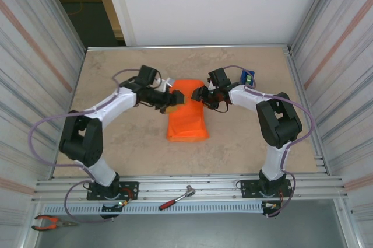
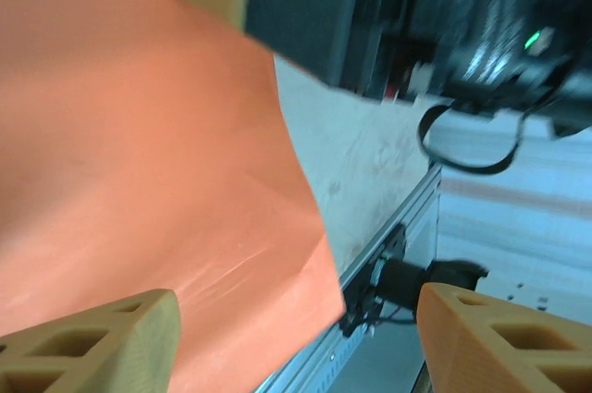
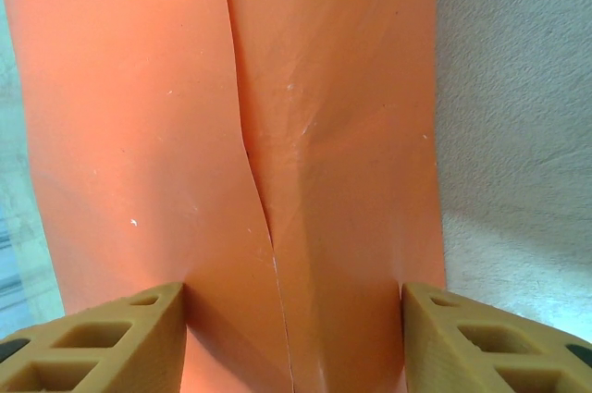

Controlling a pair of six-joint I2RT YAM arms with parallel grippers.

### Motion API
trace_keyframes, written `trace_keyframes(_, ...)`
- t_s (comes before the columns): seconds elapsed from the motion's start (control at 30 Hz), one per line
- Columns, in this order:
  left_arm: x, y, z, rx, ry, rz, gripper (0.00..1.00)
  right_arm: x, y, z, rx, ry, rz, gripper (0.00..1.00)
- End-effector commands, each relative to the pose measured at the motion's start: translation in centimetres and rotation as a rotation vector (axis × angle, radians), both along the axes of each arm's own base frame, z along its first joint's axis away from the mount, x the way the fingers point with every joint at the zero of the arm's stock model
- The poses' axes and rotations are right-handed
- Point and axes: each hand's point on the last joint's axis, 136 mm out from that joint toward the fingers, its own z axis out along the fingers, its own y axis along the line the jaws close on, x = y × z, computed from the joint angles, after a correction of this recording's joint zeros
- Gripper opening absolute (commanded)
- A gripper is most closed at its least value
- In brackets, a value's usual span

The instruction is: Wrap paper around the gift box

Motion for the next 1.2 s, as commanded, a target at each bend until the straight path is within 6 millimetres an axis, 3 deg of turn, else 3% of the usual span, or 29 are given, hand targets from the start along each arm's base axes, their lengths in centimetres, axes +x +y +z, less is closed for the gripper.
trace_keyframes(0.0,-0.2,2.5,-0.5,-0.013,0.018,0.055,0.70,-1.2,-1.5,-1.8,-0.059,0.060,-0.032,0.56)
trace_keyframes(0.17,0.5,4.2,-3.5,0.035,0.011,0.096,0.72,-1.5,-1.7,-2.2,-0.066,0.069,-0.035,0.55)
trace_keyframes(0.6,3.6,2.7,-6.1,0.038,-0.066,0.034,0.76,-1.9,-1.6,-2.9,-0.066,0.081,-0.024,0.54)
trace_keyframes(0.77,3.7,1.4,-7.4,0.053,-0.074,-0.012,0.76,-2.0,-1.5,-3.1,-0.066,0.084,-0.020,0.53)
trace_keyframes(0.9,3.6,1.6,-8.9,0.106,-0.051,-0.018,0.75,-2.1,-1.5,-3.1,-0.065,0.086,-0.016,0.52)
trace_keyframes(1.0,3.5,1.8,-8.9,0.137,-0.057,-0.022,0.75,-2.2,-1.4,-3.1,-0.063,0.084,-0.014,0.51)
trace_keyframes(1.17,3.7,1.5,-7.2,0.141,-0.108,-0.020,0.76,-2.3,-1.5,-3.2,-0.067,0.085,-0.013,0.51)
